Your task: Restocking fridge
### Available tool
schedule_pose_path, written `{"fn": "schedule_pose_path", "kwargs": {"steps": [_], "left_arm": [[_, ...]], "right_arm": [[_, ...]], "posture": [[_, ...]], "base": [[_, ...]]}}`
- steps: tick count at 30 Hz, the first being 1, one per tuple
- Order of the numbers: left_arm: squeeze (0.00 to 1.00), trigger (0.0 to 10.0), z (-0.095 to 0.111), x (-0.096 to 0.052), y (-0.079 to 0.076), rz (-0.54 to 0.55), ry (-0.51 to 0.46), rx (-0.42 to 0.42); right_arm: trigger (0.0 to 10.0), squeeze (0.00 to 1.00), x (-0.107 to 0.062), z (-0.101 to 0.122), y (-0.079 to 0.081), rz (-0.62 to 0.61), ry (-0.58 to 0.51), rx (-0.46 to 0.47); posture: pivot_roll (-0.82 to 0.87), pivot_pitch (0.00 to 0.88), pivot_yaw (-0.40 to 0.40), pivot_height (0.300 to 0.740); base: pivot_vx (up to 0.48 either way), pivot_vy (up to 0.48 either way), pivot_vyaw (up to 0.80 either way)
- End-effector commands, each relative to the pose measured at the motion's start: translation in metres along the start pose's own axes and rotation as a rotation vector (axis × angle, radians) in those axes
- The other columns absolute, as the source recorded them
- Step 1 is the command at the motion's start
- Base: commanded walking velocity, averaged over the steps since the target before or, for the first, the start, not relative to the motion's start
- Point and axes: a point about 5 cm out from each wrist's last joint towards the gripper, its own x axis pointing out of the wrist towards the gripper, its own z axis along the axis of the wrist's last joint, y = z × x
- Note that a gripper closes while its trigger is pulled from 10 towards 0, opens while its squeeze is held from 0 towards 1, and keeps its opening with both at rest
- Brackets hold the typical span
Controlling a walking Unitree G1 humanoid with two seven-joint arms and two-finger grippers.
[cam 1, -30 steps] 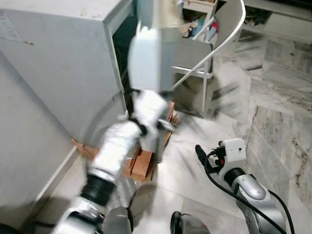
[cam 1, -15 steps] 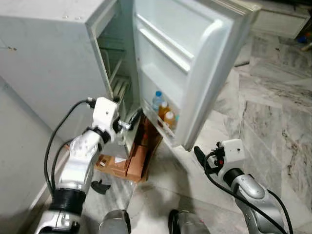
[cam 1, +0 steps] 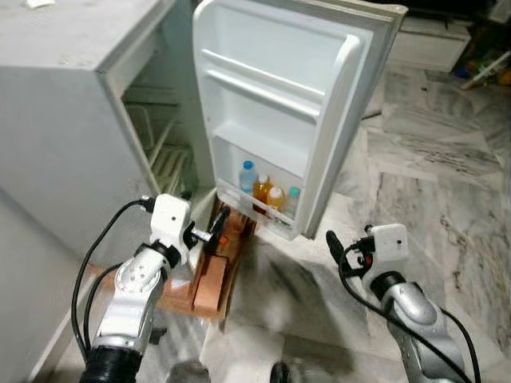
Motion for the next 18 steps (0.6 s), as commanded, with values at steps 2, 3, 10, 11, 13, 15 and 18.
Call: {"fn": "schedule_pose_path", "kwargs": {"steps": [2, 3, 10, 11, 13, 15, 18], "left_arm": [[0.0, 10.0, 0.004, 0.007, -0.001, -0.004, -0.006, 0.019], [0.0, 10.0, 0.004, 0.009, -0.002, -0.002, -0.006, 0.022], [0.0, 10.0, 0.005, 0.017, -0.015, -0.04, -0.013, 0.02], [0.0, 10.0, 0.005, 0.018, -0.017, -0.046, -0.015, 0.02], [0.0, 10.0, 0.006, 0.021, -0.02, -0.055, -0.02, 0.026], [0.0, 10.0, 0.007, 0.023, -0.025, -0.073, -0.03, 0.036], [0.0, 10.0, 0.007, 0.022, -0.028, -0.096, -0.035, 0.033]], "right_arm": [[10.0, 0.0, 0.0, 0.0, -0.003, -0.015, -0.003, -0.008], [10.0, 0.0, 0.001, 0.001, -0.003, -0.015, -0.006, -0.011], [10.0, 0.0, 0.001, 0.001, -0.002, -0.022, -0.01, -0.017], [10.0, 0.0, 0.001, 0.001, -0.002, -0.022, -0.01, -0.018], [10.0, 0.0, 0.002, 0.001, -0.002, -0.022, -0.008, -0.019], [10.0, 0.0, 0.003, 0.001, -0.001, -0.018, 0.001, -0.022], [10.0, 0.0, 0.003, 0.001, -0.001, -0.018, 0.004, -0.021]], "posture": [[0.04, 0.044, 0.0, 0.74], [0.03, 0.044, 0.001, 0.74], [0.03, 0.044, 0.002, 0.74], [0.03, 0.044, 0.002, 0.74], [0.03, 0.043, 0.002, 0.74], [0.03, 0.043, 0.001, 0.74], [0.03, 0.044, 0.001, 0.74]], "base": [[0.465, 0.0, 0.0], [0.469, 0.0, 0.0], [0.472, 0.0, 0.0], [0.48, 0.0, 0.0], [0.48, 0.0, 0.0], [0.457, 0.0, -0.61], [0.399, -0.262, -0.8]]}}
